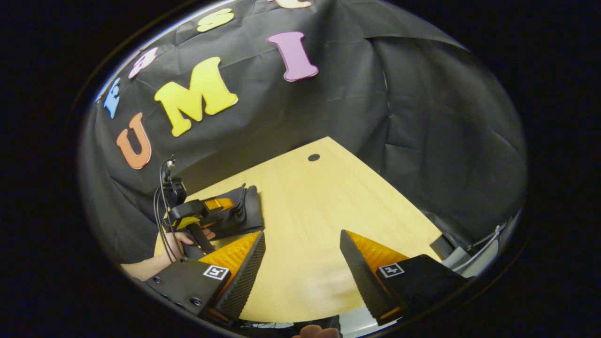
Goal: Grasp the waist and the cuffs of the jeans and fold them to make the two legs overlap; first hold the waist and fold one-third of the jeans toward the cuffs, then hold the cuffs and fold the remaining one-third in the same direction to finish folding.
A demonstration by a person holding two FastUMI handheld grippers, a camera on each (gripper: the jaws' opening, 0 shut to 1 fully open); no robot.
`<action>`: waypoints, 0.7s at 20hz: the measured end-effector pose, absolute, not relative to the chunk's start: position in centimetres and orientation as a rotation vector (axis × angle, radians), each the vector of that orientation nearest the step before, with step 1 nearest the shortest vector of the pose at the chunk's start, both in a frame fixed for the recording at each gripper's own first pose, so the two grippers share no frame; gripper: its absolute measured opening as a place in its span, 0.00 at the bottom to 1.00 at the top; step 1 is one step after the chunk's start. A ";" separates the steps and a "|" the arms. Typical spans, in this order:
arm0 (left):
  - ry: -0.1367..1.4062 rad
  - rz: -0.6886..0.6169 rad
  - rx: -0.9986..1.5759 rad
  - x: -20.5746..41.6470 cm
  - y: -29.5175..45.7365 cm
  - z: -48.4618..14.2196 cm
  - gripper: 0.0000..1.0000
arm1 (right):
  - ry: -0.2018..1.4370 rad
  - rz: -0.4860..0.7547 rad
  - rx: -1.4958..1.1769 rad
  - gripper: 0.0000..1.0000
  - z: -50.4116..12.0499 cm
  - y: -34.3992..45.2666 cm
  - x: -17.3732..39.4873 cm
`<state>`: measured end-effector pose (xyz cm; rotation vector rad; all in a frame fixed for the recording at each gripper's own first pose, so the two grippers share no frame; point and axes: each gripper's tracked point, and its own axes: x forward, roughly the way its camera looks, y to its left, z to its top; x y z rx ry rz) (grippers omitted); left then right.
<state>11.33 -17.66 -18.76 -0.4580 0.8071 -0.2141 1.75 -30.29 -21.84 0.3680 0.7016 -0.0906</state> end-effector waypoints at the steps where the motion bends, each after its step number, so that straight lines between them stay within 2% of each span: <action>1: 0.790 -0.223 -0.444 11.1 -17.6 -17.6 0.99 | 0.684 -0.072 0.345 0.94 -21.3 -29.7 2.1; 2: 0.767 -0.232 -0.421 10.8 -17.1 -16.2 0.99 | 0.666 -0.054 0.321 0.99 -20.7 -29.0 2.6; 7: 0.490 -0.174 -0.208 8.3 -9.4 -4.4 0.99 | 0.493 0.021 0.175 0.99 -15.2 -24.3 7.1; 8: 0.423 -0.157 -0.173 7.6 -7.5 -1.5 0.99 | 0.447 0.037 0.151 0.94 -13.5 -23.0 8.0; 9: 0.361 -0.138 -0.146 6.8 -5.9 1.3 0.98 | 0.401 0.055 0.134 0.94 -12.0 -21.4 9.0; 10: 0.322 -0.113 -0.134 6.1 -4.5 3.4 0.98 | 0.361 0.074 0.119 0.99 -10.4 -19.8 9.7; 12: 0.255 -0.090 -0.132 3.8 -2.7 7.0 0.98 | 0.277 0.116 0.105 1.00 -7.3 -16.2 10.5; 14: 0.190 -0.051 -0.110 1.8 -0.2 9.8 1.00 | 0.221 0.145 0.100 0.97 -4.9 -12.8 10.5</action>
